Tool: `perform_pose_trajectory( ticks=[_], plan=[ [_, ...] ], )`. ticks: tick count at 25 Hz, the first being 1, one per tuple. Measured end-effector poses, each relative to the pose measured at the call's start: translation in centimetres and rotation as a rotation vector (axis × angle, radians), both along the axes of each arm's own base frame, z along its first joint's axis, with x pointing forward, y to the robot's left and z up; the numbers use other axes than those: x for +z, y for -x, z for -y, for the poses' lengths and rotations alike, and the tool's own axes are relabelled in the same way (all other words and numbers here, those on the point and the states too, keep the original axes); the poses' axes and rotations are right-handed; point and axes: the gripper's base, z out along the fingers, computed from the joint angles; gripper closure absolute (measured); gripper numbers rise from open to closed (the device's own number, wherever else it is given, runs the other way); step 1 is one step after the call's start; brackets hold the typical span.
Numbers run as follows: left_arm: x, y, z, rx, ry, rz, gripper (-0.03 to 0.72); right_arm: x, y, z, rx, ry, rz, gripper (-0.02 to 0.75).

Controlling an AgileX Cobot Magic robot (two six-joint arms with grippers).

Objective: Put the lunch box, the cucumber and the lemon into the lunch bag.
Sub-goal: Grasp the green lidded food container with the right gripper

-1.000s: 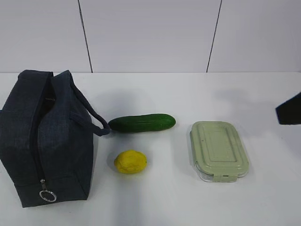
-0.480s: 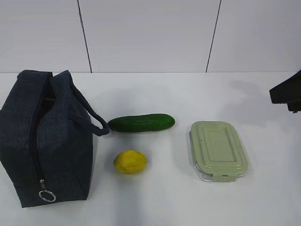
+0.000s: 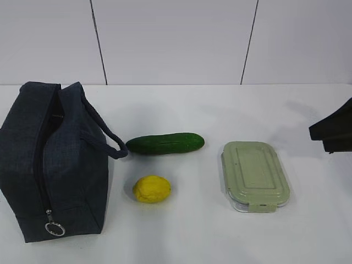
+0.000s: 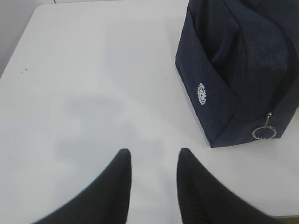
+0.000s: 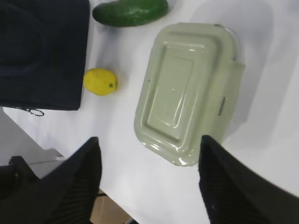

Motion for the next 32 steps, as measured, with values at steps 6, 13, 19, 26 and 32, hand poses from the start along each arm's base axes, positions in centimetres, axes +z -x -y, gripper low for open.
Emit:
perform_pose_trajectory(
  ticks=[6,13,19,26,32],
  plan=[
    [0.0,0.0,0.0,0.0,0.0,0.0,0.446,-2.4,-0.8,0.3,0.071,0.004,0.006,0.241],
    [0.0,0.0,0.0,0.0,0.0,0.0,0.446,-5.6,-2.0,0.5,0.036,-0.078,-0.072,0.162],
    [0.0,0.0,0.0,0.0,0.0,0.0,0.446,-8.6,-2.9,0.6,-0.007,-0.145,-0.135,0.115],
    [0.0,0.0,0.0,0.0,0.0,0.0,0.446,-11.3,-3.4,0.6,-0.042,-0.204,-0.184,0.112],
    [0.0,0.0,0.0,0.0,0.0,0.0,0.446,-12.5,-3.6,0.6,-0.059,-0.229,-0.205,0.116]
  ],
)
